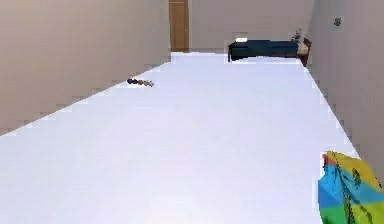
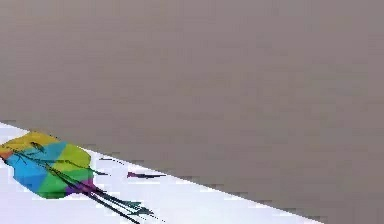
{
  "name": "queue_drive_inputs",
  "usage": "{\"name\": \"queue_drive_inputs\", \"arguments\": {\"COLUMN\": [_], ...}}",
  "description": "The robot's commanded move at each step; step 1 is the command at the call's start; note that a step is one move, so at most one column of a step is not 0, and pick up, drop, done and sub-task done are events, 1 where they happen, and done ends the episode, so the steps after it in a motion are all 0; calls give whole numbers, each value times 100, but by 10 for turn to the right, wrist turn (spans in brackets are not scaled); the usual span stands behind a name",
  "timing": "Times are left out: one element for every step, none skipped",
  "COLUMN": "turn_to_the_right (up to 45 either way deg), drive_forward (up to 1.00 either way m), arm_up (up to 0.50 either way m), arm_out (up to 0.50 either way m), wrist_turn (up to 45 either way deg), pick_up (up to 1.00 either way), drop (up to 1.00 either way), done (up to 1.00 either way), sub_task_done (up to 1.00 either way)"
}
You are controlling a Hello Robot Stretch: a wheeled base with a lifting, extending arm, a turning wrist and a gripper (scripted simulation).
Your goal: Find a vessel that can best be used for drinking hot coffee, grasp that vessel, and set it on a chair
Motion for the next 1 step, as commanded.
{"name": "queue_drive_inputs", "arguments": {"turn_to_the_right": [0], "drive_forward": [100], "arm_up": [0], "arm_out": [0], "wrist_turn": [0], "pick_up": [0], "drop": [0], "done": [0], "sub_task_done": [0]}}
